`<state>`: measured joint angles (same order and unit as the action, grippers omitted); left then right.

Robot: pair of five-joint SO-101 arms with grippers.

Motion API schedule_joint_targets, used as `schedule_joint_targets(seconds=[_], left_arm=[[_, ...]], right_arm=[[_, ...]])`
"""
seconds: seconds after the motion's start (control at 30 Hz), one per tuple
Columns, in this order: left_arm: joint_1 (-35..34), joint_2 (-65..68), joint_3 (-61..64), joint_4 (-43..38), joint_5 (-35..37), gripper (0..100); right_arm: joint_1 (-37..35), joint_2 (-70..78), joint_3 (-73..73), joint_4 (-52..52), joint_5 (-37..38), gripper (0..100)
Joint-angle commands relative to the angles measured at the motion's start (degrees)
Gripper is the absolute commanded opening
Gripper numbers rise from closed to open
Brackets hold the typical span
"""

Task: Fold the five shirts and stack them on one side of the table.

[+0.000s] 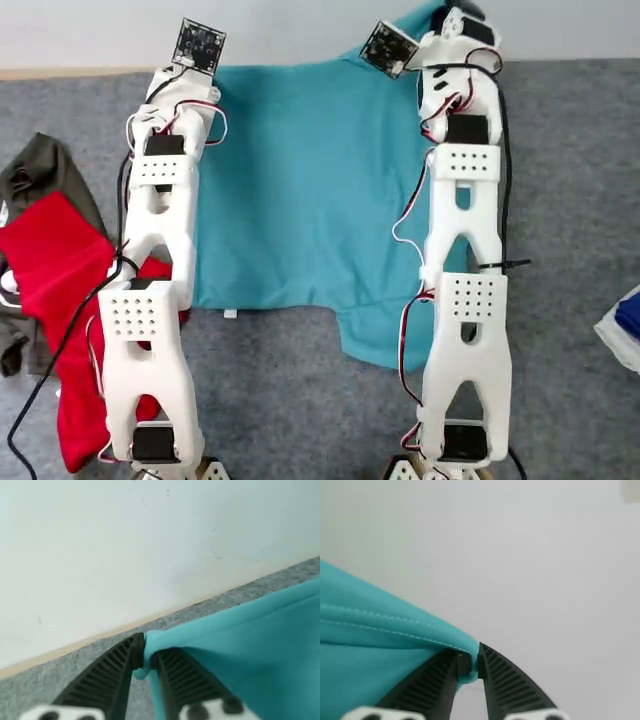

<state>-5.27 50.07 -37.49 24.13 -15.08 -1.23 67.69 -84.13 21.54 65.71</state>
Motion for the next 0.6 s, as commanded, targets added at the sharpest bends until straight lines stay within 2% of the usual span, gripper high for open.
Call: schedule_joint_targets(seconds=[0.0,0.1,0.23,0.57], left_arm=[[-0.35,-1.49,-2.59,-0.97,-0.35,0],[-0.44,-1.49,-2.68,-1.23,-0.44,0],[-0.44,-1.49,-3.38,-1.32,-0.44,0],[-0.88,-0.97,-7.96,-0.88,-0.35,0]], right_arm=[[-0.22,0.22,-8.18,-1.36,0.88,1.3],[-0.22,0.57,-9.67,-1.89,0.88,1.3],[-0.13,0.92,-9.23,-9.19,1.05,1.3],[-0.57,1.01,-8.35,-9.19,3.16,1.3]])
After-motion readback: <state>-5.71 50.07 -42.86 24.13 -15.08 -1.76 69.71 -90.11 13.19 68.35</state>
